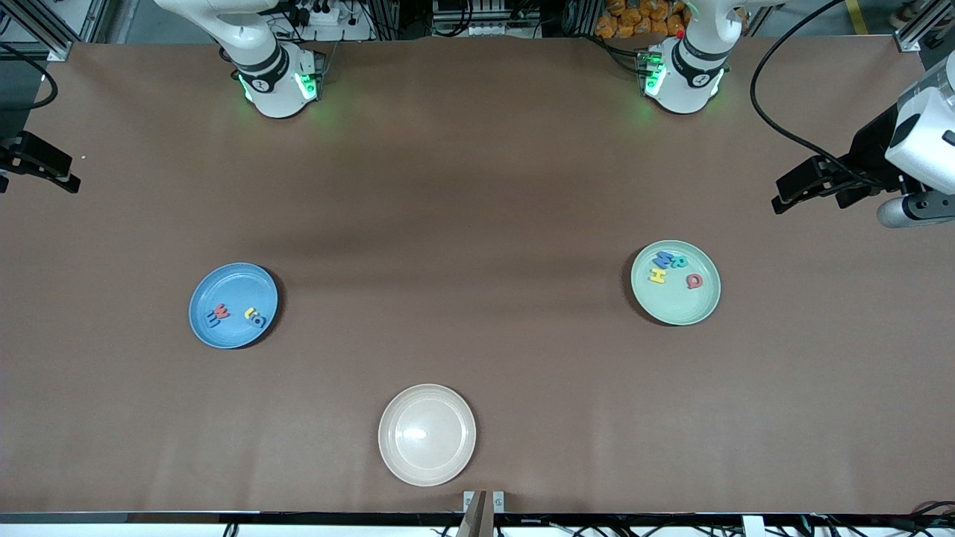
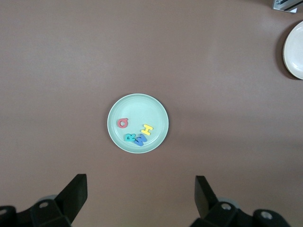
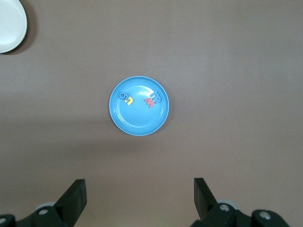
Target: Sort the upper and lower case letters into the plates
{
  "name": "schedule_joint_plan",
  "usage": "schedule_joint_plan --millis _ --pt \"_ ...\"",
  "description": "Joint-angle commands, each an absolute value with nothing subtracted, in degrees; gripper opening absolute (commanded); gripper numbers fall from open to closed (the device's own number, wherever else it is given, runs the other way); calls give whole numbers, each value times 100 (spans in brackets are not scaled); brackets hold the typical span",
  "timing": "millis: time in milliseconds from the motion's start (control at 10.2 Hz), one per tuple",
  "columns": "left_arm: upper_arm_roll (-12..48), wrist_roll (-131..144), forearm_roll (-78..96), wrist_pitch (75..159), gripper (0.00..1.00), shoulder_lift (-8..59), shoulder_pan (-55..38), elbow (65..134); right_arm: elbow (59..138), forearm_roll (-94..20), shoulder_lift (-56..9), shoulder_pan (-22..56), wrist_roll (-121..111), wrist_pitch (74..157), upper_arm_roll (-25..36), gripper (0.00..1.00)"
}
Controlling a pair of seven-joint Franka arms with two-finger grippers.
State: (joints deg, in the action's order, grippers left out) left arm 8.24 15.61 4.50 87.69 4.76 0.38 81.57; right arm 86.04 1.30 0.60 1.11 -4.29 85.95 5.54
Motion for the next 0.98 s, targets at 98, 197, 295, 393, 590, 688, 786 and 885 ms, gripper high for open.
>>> schedule_joint_plan --millis 98,197,295,393,590,688,786,885 --pt "704 1538 545 8710 100 361 9 8253 8499 220 44 123 -360 8464 536 100" --pt "668 1477 467 8710 100 352 -26 8253 8499 220 44 123 -360 8464 536 100" --pt "659 1468 466 8710 100 352 -26 8253 8490 220 44 123 -360 8455 536 100" --pt "668 1468 457 8710 100 334 -26 8270 8499 220 44 123 -360 8455 536 100" --pt "659 1468 457 8710 100 212 -26 8410 8490 246 44 123 -378 8455 536 100" --pt "668 1468 457 8710 100 115 -35 8524 8499 246 44 123 -369 8455 536 100" --pt "703 1476 457 8701 100 -34 -44 8708 8499 246 44 123 -369 8455 536 100" --pt "712 1468 457 8710 100 -140 -44 8849 8499 246 44 123 -369 8446 536 100"
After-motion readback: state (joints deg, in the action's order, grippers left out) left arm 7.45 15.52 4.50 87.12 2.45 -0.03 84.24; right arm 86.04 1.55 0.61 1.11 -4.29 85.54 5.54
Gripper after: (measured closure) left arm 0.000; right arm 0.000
